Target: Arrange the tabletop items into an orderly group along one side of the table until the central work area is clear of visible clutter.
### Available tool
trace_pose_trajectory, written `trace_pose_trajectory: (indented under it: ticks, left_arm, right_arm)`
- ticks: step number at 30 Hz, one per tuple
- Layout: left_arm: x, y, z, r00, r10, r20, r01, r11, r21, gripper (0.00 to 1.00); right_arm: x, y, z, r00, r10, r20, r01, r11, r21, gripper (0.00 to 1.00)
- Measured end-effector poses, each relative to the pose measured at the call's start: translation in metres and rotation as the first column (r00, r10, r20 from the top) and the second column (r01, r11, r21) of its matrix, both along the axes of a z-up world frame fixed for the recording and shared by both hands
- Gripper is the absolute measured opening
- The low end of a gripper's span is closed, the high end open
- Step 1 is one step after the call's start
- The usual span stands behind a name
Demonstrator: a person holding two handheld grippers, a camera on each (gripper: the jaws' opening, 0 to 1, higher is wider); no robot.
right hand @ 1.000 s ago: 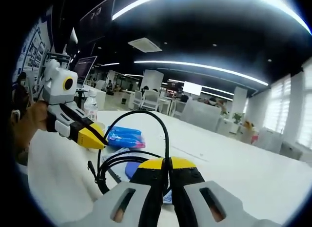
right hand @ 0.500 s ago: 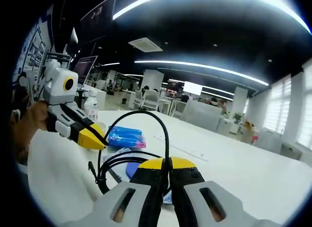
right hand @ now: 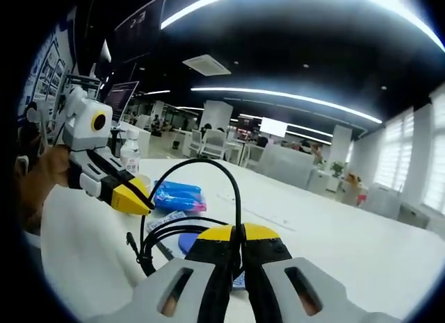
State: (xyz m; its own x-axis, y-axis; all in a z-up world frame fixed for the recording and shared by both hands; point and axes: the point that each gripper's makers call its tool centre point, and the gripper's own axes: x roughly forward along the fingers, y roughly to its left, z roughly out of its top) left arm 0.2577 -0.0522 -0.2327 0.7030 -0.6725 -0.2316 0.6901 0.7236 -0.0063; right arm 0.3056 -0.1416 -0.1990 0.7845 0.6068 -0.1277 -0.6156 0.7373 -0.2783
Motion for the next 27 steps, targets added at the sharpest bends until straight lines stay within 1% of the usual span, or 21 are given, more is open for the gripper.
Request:
trace_pose_trajectory:
  ticks: [9,22,27]
  left_arm:
    - [-0.003,-0.003,0.003,1.000,-0.011,0.005,0.011,1.000,0.000,0.03]
    - [-0.008,-0.014,0.003,0.999,-0.042,0.006,0.042,0.999,-0.007,0.03]
    - [-0.011,-0.022,0.005,0.998,-0.062,0.012,0.062,0.998,-0.004,0.03]
  right_arm:
    - [-0.010,-0.004,0.005,1.000,-0.003,0.013,0.003,1.000,0.001,0.00]
    - [-0.013,-0.019,0.007,1.000,-0.019,0.012,0.019,1.000,0.007,0.00]
    - [-0.017,-0.026,0.008,0.999,-0.030,0.016,0.030,0.999,0.010,0.00]
